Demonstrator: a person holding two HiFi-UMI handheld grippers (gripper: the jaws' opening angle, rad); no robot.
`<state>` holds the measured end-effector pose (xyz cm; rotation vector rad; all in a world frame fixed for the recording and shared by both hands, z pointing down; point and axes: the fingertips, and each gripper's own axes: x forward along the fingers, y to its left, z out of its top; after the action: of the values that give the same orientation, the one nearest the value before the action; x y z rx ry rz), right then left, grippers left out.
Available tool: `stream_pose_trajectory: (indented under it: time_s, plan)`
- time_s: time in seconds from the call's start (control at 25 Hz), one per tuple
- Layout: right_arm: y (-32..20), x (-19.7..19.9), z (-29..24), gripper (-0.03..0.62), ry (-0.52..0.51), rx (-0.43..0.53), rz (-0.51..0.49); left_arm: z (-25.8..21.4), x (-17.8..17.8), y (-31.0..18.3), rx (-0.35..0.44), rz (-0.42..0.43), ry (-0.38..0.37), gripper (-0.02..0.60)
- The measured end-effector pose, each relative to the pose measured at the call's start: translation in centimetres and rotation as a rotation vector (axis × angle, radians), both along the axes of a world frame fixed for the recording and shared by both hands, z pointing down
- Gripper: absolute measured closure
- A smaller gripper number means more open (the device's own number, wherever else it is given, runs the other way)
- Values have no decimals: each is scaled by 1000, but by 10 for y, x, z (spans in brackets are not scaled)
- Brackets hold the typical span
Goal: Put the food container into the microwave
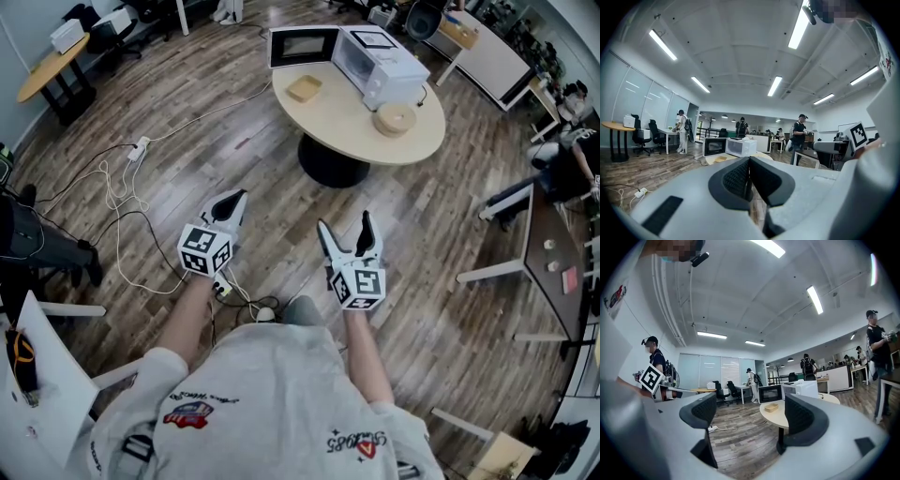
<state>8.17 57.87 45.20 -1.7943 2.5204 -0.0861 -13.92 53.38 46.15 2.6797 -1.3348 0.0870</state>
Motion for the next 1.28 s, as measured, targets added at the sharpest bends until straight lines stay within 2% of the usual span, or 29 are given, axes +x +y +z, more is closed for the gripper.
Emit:
stream_pose_trajectory:
  time_s: [0.2, 0.48, 0.8, 1.28]
  plan:
    - [-22, -1, -2, 154, -5, 3, 3, 2, -6, -18, -8, -13, -1, 577]
    - [-88, 6, 12, 155, -42, -14, -7, 10, -4, -75, -23, -25, -35, 577]
    - [-213, 14, 19, 164, -58, -23, -47, 15, 2, -184, -40, -73, -41, 577]
    - [-421, 61, 13, 174, -51, -29, -126, 12, 53, -371, -52, -140, -25, 577]
